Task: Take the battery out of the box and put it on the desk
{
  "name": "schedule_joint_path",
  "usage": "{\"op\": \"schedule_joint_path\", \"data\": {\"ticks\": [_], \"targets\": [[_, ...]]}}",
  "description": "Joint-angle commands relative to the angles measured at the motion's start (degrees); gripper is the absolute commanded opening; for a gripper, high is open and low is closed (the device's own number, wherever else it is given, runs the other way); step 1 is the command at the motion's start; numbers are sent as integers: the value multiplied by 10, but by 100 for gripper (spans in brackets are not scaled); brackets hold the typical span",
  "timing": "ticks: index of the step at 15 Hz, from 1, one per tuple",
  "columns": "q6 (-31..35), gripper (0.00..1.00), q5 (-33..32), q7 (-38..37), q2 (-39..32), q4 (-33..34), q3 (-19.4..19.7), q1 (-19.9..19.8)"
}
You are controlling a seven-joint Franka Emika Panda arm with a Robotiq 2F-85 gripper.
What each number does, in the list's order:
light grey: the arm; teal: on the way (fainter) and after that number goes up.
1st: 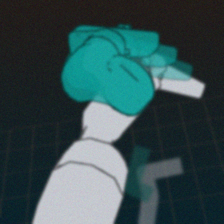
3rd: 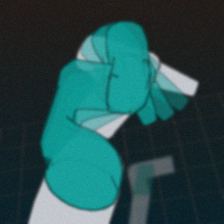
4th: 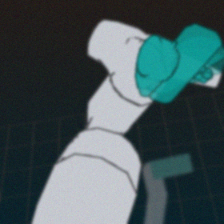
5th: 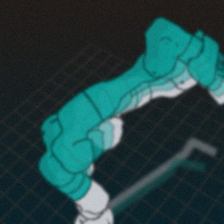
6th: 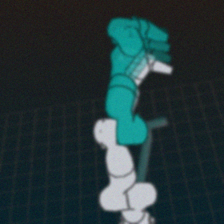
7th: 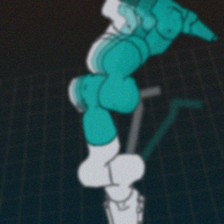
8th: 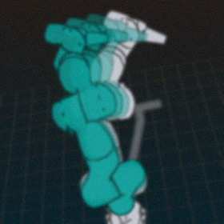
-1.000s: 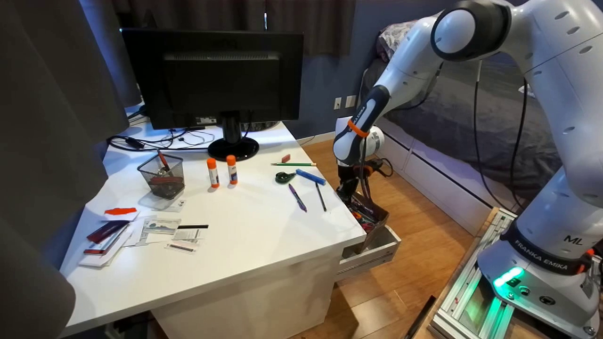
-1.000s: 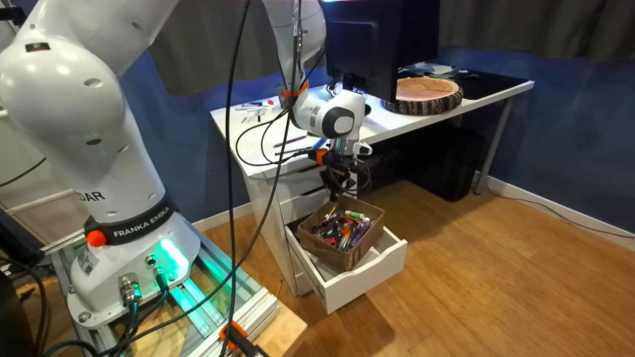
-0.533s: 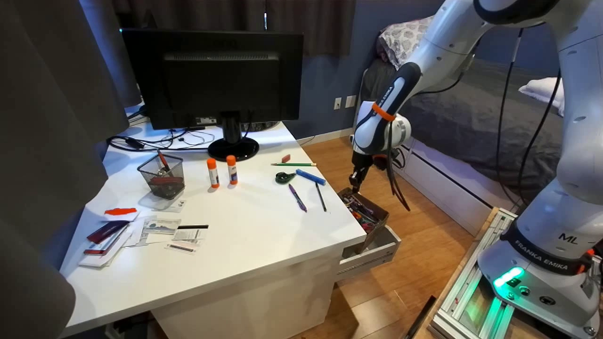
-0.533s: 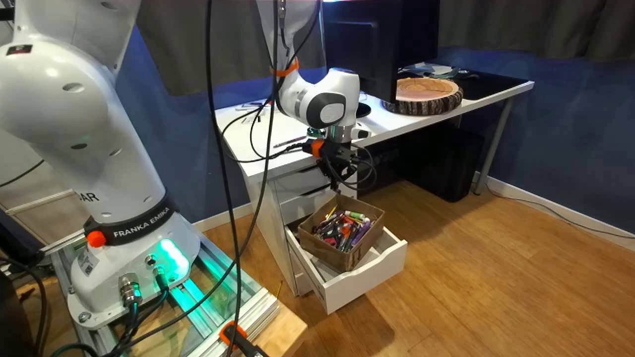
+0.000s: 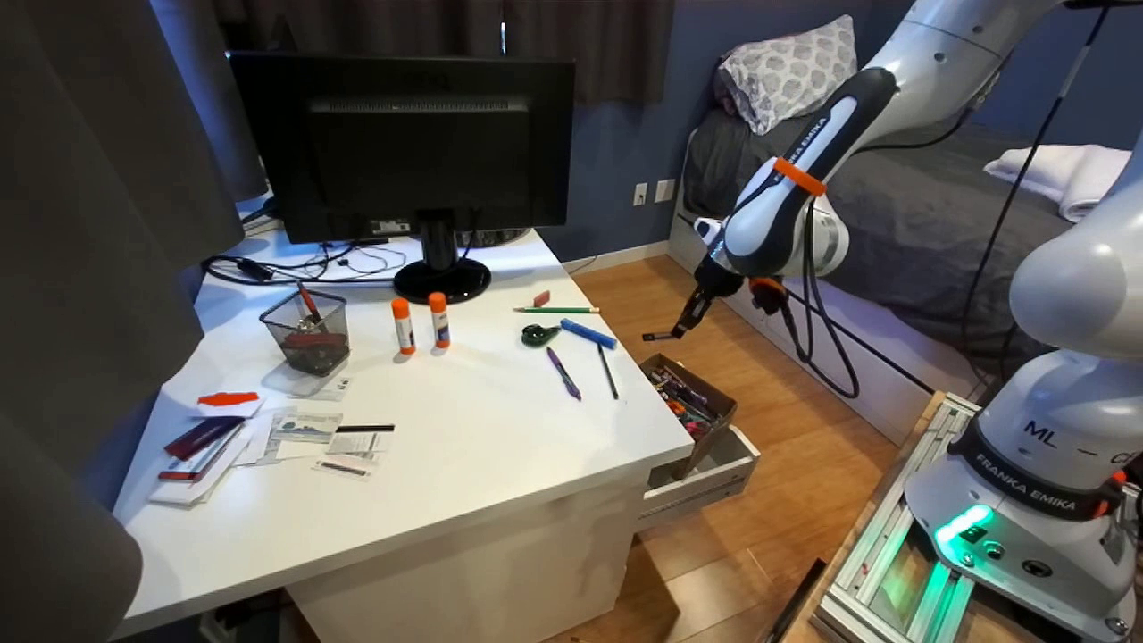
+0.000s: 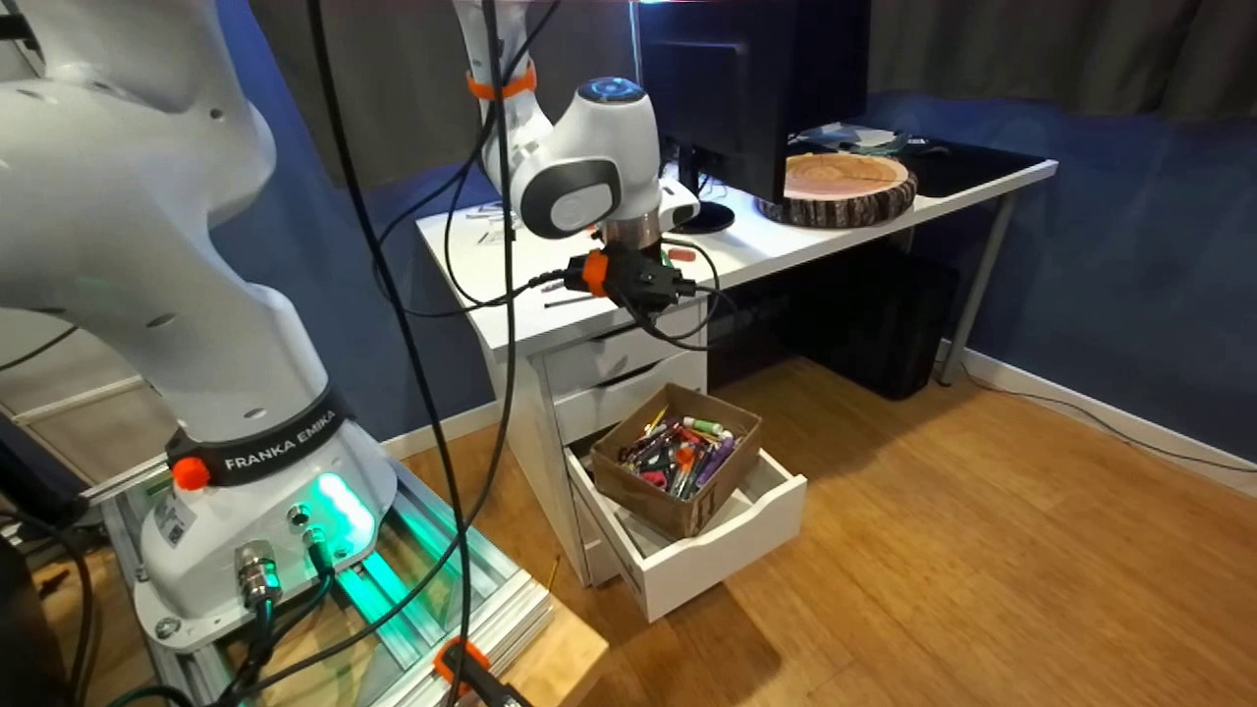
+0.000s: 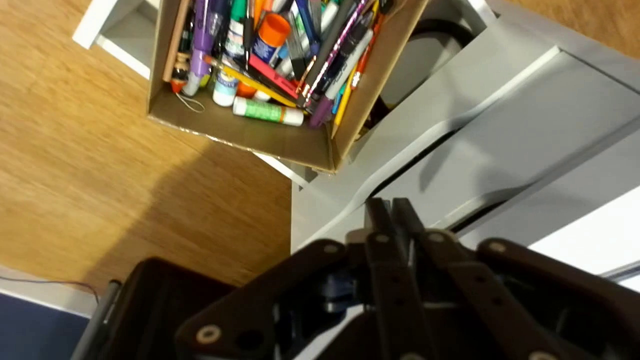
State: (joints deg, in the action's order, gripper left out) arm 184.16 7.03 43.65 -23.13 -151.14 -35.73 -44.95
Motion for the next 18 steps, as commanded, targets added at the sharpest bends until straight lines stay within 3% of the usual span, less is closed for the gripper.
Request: {"op": "schedule_joint_path", "data": {"ticks": [1,6,7,11,15,16,18], "targets": [[9,6,0,7,0,-8,-16,-16],[14,6,0,16,0,-13,-25,-25],[32,2,-4,19,-15,-11,-43,-36],[116,2,-30,19,-16,-29,-138,-64],[142,2,-41,24,-26,-24,-178,-44],[141,2,-137,-63,-16,-22,-132,-9],[143,2,-192,-100,-18,-15,-102,23]]}}
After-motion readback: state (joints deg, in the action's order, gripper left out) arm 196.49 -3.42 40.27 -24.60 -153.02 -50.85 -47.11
